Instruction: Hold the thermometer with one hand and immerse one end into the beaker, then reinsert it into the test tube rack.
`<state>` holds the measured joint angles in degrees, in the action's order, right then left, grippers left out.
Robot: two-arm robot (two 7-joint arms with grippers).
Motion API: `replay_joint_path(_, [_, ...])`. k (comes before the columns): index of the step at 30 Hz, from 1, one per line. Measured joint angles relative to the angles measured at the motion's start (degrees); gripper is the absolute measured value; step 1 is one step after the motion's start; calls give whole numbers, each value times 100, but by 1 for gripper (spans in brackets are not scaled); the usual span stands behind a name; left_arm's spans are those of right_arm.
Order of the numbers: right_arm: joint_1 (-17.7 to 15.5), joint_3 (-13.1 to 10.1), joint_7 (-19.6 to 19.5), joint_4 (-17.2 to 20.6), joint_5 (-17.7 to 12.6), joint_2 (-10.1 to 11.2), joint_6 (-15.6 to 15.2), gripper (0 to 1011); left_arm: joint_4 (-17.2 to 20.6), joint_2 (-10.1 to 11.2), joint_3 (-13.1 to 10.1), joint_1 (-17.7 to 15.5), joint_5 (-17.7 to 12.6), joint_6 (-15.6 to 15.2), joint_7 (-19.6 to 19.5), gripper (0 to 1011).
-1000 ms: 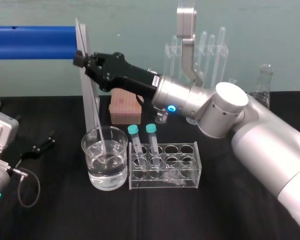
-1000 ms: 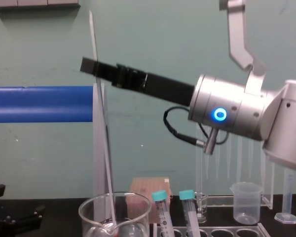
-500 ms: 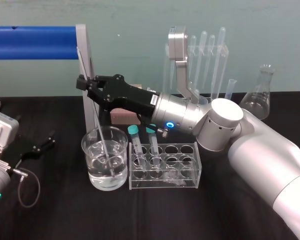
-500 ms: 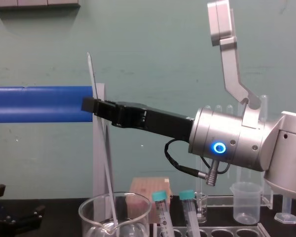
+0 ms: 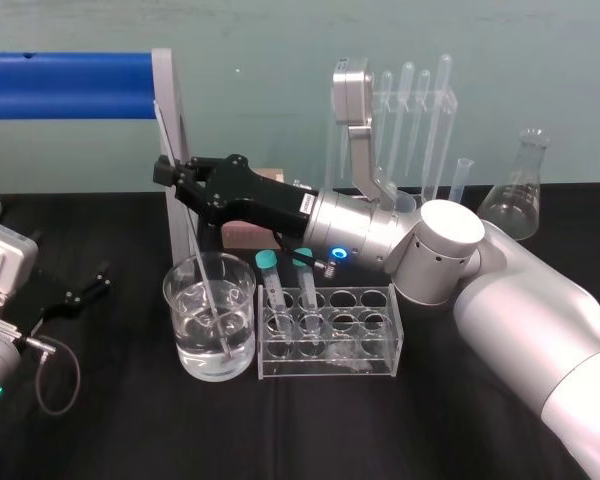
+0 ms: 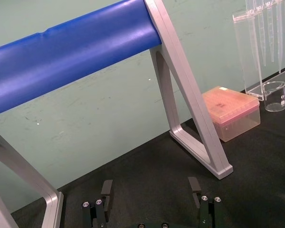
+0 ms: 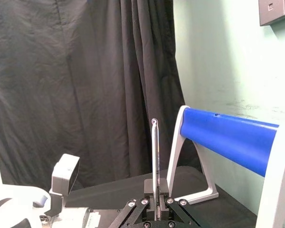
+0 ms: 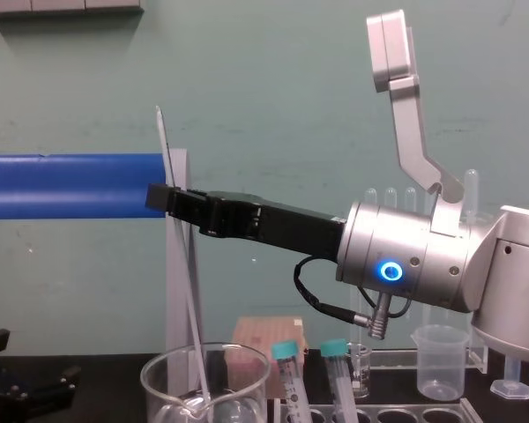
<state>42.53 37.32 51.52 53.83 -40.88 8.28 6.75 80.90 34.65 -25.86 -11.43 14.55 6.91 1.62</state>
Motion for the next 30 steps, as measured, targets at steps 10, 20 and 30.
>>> replay_joint_path(10, [-8,-42,29,-13,65,-18,-22,57,0,0,0,0,0,0,0,1008])
replay_joint_path(20, [-22,-68,67,-5,81,-20,-57,57,0,0,0,0,0,0,0,1008])
replay_joint_path(30, [-38,-73,93,36,76,1,-92,57,0,0,0,0,0,0,0,1008])
